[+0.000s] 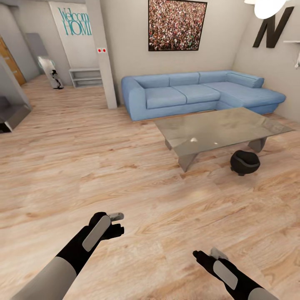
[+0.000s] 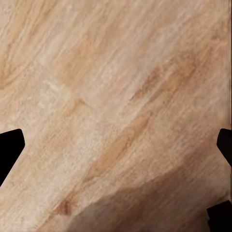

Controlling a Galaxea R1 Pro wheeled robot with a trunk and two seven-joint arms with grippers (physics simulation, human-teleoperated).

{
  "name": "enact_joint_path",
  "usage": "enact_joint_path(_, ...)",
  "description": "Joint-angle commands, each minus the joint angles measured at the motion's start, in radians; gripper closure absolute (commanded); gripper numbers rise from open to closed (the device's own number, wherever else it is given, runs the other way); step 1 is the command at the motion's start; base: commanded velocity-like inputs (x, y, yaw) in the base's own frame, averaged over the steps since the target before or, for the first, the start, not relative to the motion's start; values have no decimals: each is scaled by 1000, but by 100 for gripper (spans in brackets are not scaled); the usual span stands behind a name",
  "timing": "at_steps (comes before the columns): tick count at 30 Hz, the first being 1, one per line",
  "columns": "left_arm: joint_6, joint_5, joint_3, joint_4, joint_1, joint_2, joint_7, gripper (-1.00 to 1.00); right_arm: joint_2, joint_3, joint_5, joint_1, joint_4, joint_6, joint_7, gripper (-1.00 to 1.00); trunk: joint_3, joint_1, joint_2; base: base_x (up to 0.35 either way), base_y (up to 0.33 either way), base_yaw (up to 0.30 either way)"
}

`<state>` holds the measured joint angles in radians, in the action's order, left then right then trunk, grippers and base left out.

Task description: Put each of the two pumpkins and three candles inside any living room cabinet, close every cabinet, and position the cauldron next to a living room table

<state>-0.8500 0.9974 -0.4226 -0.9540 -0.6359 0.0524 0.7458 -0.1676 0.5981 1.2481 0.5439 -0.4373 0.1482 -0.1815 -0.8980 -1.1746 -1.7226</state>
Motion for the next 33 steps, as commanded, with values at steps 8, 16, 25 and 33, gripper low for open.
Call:
enact_joint_path(8,0,9,-4,-2,-1,1,10,-100,-2,6,5,1,0,1,-7,-100,-7,0,0,0,0,-120)
enact_joint_path(16,0,9,-4,-2,-1,1,10,-100,-4,6,9,1,0,1,-7,-100,-7,0,0,0,0,-104)
enact_joint_path(25,0,7,-3,-2,-1,1,10,-100,-5,5,13,1,2,1,-7,-100,-7,0,0,0,0,-284)
enact_joint_path(33,1,11,-4,-2,-1,1,10,-100,-5,5,13,1,2,-6,-2,-100,-3,0,0,0,0,-275)
